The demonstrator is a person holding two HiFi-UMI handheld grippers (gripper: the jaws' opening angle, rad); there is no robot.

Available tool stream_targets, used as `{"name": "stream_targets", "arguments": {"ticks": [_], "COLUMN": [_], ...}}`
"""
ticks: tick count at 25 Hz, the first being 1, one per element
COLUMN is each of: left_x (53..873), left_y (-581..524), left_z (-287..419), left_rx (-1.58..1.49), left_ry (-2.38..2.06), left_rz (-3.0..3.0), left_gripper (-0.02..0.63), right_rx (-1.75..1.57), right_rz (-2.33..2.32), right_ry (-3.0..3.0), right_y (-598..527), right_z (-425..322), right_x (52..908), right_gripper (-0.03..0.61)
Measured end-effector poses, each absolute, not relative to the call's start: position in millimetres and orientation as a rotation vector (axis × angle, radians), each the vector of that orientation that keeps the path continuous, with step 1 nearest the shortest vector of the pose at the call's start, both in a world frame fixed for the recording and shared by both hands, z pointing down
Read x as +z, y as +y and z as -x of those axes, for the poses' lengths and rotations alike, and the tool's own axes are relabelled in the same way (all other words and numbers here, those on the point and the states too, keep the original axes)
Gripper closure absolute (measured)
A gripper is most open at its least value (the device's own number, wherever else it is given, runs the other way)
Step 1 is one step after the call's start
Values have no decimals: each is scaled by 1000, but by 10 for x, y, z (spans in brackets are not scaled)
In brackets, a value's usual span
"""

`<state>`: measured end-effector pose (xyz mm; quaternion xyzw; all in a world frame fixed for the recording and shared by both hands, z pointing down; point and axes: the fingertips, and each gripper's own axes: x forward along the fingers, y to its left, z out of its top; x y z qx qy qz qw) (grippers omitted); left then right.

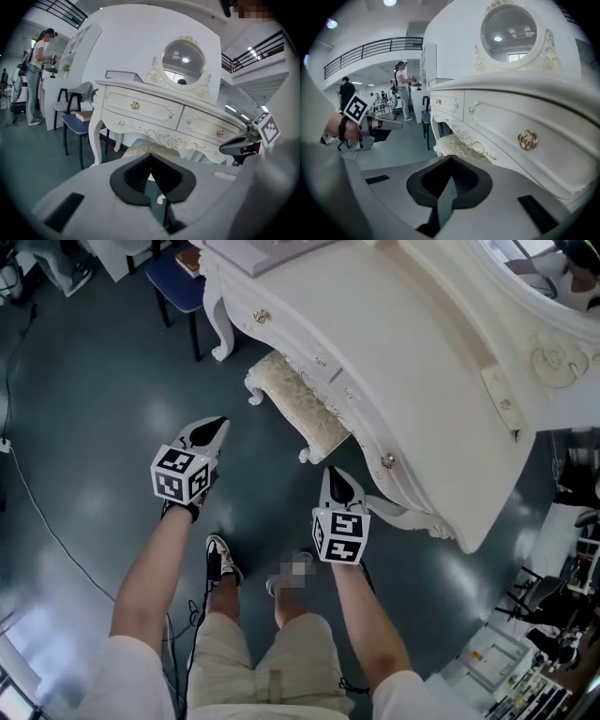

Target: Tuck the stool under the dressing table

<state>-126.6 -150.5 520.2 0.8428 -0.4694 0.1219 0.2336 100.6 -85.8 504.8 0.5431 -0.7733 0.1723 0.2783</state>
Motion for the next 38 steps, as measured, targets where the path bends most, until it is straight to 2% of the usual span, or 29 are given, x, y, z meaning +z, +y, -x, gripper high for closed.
{"name": "stream_targets", "arguments": {"ticks": [7, 18, 38], "left_x": [4468, 3229, 285], "left_y": [-1225, -801, -155], "left_z": [1605, 1547, 1736], "left_rx": [337, 346, 33], "left_ry": [-1392, -1456, -1710], "left_rz": [-2299, -2401, -2711], "left_gripper": [598, 598, 598], "right_rx": [439, 375, 187], "right_rz": [-1416, -1443, -1612], "right_ry": [-2155, -2276, -2591], "right_y": [-765, -574, -370], "right_z": [-883, -973, -1527], "right_x": [4270, 3014, 632], "right_gripper": [580, 580, 579]}}
